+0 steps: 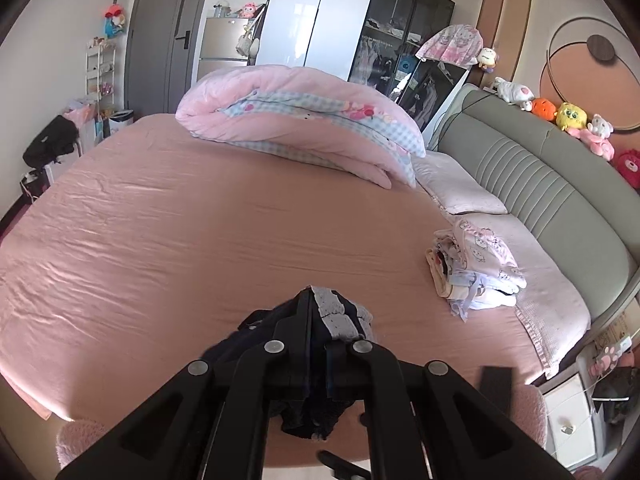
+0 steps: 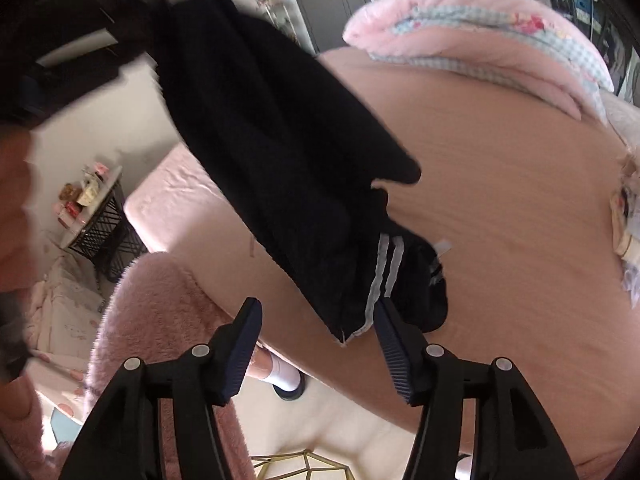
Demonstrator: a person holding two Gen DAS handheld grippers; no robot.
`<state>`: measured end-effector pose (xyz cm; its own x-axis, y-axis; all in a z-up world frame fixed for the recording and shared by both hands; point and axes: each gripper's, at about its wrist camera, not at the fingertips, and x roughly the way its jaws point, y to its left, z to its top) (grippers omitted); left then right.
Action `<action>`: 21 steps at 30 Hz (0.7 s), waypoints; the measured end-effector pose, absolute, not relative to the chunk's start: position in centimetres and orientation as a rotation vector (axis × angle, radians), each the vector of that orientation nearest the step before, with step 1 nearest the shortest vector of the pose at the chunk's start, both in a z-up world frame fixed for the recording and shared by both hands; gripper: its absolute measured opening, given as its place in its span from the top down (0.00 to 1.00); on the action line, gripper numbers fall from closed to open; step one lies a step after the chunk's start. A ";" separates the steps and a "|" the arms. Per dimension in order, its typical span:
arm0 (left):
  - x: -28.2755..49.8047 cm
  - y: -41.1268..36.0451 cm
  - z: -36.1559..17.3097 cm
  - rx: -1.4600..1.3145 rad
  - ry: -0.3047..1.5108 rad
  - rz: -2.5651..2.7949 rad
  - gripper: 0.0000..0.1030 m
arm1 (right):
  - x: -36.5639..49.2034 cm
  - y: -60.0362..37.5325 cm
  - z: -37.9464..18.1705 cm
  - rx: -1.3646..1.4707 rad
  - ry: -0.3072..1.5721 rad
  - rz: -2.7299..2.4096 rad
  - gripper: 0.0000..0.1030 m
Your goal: Fold clothes
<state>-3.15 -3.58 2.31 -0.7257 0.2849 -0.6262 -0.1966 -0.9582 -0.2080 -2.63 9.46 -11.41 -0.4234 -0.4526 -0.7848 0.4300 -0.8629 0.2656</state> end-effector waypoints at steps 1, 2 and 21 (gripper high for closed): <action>-3.0 -3.3 2.3 -1.010 -0.166 2.699 0.97 | -3.0 8.9 -12.5 1.302 -0.029 -2.290 0.44; -2.9 -3.1 2.3 -1.014 -0.153 2.704 0.97 | -3.0 8.5 -13.7 1.338 -0.025 -2.315 0.44; -1.6 -1.7 1.5 -1.048 0.010 2.686 0.97 | -4.8 18.5 -9.2 1.289 -0.049 -2.912 0.88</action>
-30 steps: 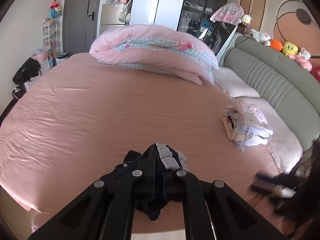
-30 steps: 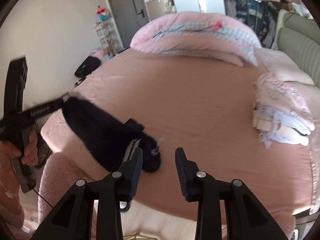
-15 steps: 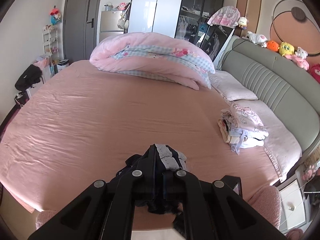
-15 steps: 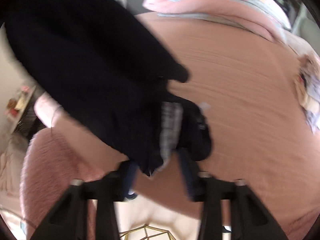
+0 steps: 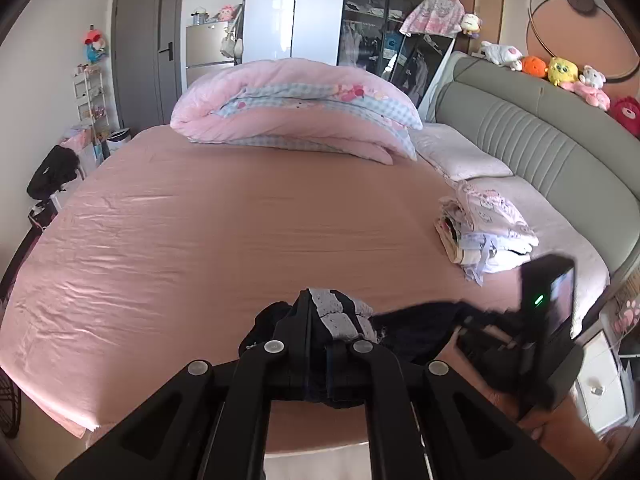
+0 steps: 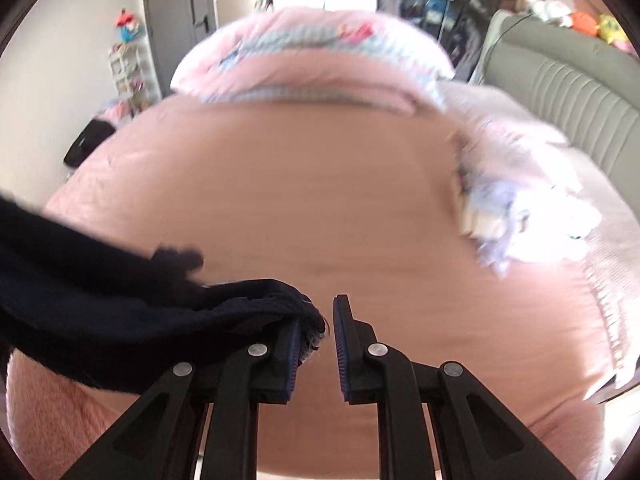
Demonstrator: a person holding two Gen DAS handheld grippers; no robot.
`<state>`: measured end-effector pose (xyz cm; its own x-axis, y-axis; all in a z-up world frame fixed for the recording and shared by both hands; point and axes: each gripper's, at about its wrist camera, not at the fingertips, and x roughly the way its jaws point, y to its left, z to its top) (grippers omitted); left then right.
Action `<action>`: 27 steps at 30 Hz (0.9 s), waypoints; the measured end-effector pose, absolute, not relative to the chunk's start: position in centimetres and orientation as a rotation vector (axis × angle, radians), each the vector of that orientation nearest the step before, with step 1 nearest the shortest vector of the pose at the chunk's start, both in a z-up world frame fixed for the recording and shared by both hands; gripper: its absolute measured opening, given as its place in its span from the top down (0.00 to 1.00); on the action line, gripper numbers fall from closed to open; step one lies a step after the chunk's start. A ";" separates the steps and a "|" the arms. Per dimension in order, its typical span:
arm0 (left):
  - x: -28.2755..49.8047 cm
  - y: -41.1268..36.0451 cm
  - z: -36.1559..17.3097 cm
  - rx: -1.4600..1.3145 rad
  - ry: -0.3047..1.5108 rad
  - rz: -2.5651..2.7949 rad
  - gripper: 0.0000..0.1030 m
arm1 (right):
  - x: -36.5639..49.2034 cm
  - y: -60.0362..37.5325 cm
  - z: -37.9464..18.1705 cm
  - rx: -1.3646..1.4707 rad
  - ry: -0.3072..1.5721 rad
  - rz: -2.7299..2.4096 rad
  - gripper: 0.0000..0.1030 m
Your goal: Fold clothes
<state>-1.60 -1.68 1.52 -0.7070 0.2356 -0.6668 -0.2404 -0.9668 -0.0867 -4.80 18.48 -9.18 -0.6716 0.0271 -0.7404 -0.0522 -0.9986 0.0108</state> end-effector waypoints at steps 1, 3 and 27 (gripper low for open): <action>-1.5 -1.8 1.4 -1.052 0.011 2.679 0.97 | -4.5 18.7 -8.2 -1.229 0.039 2.843 0.89; -1.4 -1.9 1.1 -1.064 -0.011 2.638 0.97 | -4.0 18.8 -6.4 -1.187 0.024 2.866 0.90; -1.5 -0.8 1.0 -1.066 -0.043 2.603 0.97 | -1.2 16.2 -8.6 -1.558 0.264 2.977 0.54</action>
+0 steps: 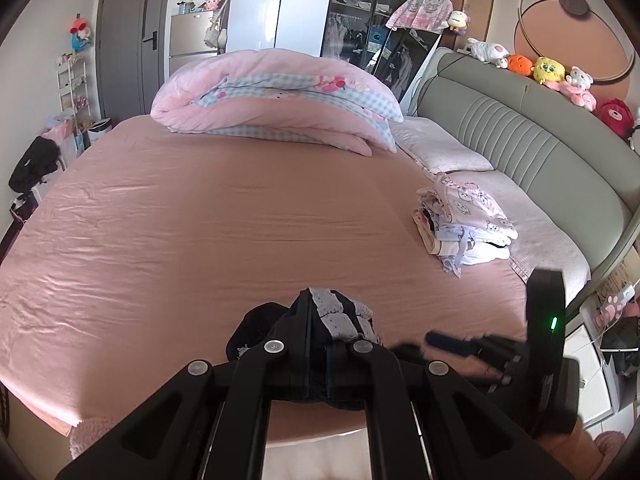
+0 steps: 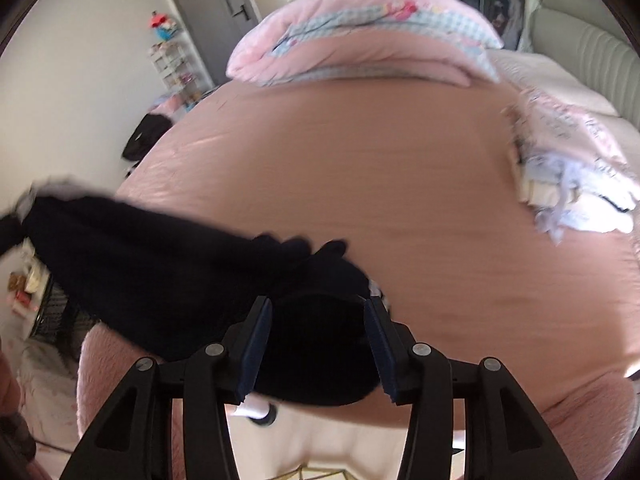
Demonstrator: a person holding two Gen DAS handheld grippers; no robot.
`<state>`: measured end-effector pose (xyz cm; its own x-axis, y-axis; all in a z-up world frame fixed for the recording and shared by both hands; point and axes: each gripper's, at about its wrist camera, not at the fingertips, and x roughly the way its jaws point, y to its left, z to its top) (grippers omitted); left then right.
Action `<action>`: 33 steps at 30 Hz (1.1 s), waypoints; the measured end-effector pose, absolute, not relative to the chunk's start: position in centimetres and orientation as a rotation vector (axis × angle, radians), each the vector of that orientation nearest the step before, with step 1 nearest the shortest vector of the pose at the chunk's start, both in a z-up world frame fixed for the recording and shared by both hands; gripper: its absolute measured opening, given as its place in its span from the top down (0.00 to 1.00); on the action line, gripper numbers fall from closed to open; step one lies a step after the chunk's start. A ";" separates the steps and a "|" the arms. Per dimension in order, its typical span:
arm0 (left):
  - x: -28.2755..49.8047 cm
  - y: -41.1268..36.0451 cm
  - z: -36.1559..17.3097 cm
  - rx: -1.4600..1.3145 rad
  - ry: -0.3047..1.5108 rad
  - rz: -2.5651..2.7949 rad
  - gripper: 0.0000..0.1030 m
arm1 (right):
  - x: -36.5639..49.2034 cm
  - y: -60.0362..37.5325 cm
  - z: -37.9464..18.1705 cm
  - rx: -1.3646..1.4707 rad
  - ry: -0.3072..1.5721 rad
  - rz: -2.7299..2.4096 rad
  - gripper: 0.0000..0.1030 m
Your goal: Fold clothes
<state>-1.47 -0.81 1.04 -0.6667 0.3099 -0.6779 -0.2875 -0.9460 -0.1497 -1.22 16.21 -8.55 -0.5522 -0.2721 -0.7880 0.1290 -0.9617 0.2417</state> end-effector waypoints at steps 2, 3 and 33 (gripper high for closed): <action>-1.4 -0.8 1.0 -1.066 -0.043 2.605 0.97 | -0.6 14.6 -9.6 1.368 -0.145 -2.543 0.54; -1.3 -0.7 1.0 -1.066 -0.043 2.606 0.97 | -0.5 14.1 -10.0 1.380 -0.097 -2.552 0.54; -1.7 -1.5 0.7 -1.085 -0.142 2.628 0.97 | 1.2 7.2 -15.6 1.451 0.132 -2.418 0.32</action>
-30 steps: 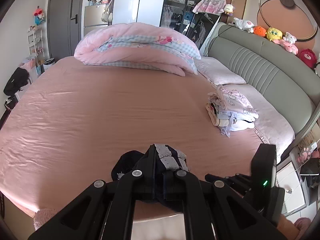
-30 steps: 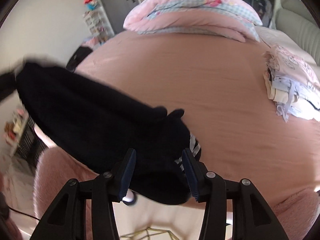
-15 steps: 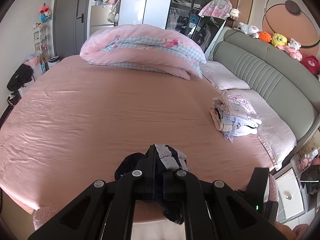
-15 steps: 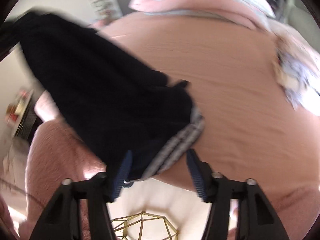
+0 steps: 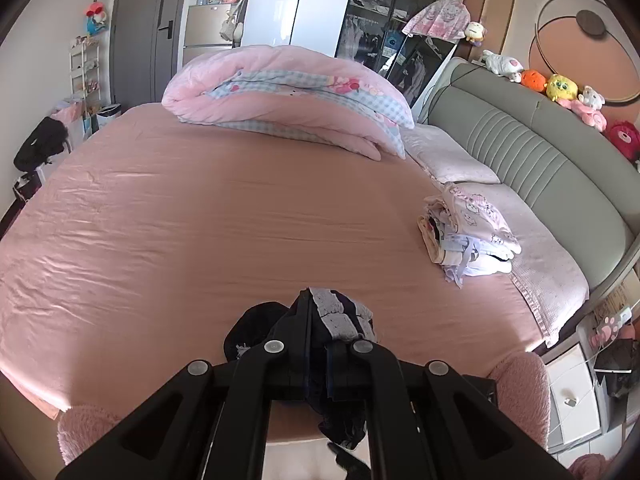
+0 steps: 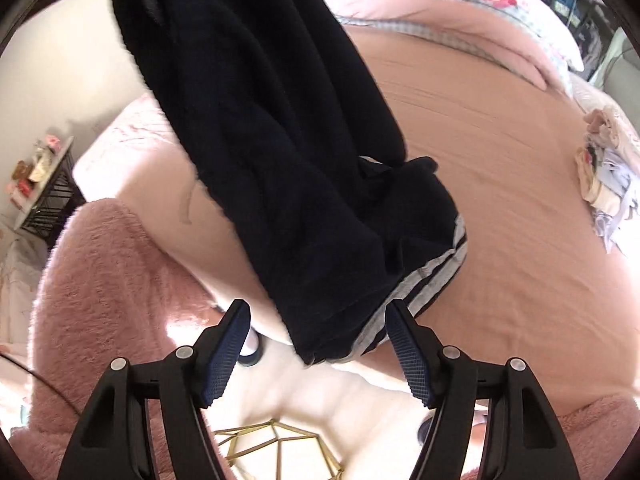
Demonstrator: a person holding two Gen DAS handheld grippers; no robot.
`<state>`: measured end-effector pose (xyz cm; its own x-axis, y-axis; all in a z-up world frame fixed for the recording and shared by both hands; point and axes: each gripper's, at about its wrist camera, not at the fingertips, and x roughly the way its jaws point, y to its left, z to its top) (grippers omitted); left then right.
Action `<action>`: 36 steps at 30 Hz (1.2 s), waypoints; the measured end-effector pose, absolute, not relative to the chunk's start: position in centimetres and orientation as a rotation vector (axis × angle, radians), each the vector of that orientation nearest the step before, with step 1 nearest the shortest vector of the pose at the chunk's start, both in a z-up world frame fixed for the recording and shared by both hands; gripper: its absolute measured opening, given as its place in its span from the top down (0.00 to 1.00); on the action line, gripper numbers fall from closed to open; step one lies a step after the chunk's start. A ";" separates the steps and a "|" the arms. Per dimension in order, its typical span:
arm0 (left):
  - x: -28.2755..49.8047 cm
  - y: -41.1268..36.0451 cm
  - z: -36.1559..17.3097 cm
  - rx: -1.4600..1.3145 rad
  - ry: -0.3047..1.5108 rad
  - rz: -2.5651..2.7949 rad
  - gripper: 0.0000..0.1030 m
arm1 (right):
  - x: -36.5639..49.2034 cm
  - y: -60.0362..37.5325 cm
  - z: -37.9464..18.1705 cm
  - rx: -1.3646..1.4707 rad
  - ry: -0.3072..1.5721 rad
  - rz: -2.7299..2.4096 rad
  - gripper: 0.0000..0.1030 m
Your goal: Fold clothes
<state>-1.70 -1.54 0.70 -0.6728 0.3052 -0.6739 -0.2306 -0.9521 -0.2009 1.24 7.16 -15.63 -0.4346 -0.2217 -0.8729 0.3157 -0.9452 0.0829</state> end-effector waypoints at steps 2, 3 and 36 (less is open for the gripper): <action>-1.5 -1.6 0.5 -1.092 -0.141 2.622 0.97 | 0.1 7.7 -17.1 1.512 0.149 -2.476 0.43; -1.4 -1.6 0.3 -1.099 -0.139 2.619 0.97 | -0.7 8.2 -18.0 1.551 0.156 -2.503 0.75; -8.7 -1.6 6.3 -1.039 0.347 2.621 0.96 | -6.5 21.3 7.2 0.983 -0.005 -3.004 0.91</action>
<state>-8.67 -1.64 6.32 -0.6936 0.1860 -0.6959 -0.3608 -0.9259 0.1121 -6.51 21.25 7.24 -0.8064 0.0174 -0.5911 -0.0192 -0.9998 -0.0031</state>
